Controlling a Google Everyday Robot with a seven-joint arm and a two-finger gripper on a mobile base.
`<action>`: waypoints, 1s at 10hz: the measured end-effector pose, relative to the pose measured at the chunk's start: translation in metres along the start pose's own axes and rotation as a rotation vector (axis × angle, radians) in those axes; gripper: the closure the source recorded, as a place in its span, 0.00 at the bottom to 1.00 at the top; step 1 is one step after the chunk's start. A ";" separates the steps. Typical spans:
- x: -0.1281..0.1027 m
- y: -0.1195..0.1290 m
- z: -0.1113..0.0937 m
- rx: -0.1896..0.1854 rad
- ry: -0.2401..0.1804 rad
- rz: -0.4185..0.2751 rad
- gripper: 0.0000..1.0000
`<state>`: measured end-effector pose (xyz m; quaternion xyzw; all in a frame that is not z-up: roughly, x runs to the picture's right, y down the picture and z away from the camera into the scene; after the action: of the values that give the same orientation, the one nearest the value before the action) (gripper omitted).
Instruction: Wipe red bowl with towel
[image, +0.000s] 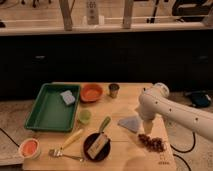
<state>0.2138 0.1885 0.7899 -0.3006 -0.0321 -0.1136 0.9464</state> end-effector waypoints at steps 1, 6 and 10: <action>-0.002 0.000 0.005 -0.005 -0.007 -0.008 0.20; -0.008 -0.001 0.026 -0.019 -0.045 -0.030 0.20; -0.008 0.000 0.042 -0.028 -0.075 -0.030 0.20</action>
<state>0.2062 0.2142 0.8234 -0.3173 -0.0704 -0.1171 0.9384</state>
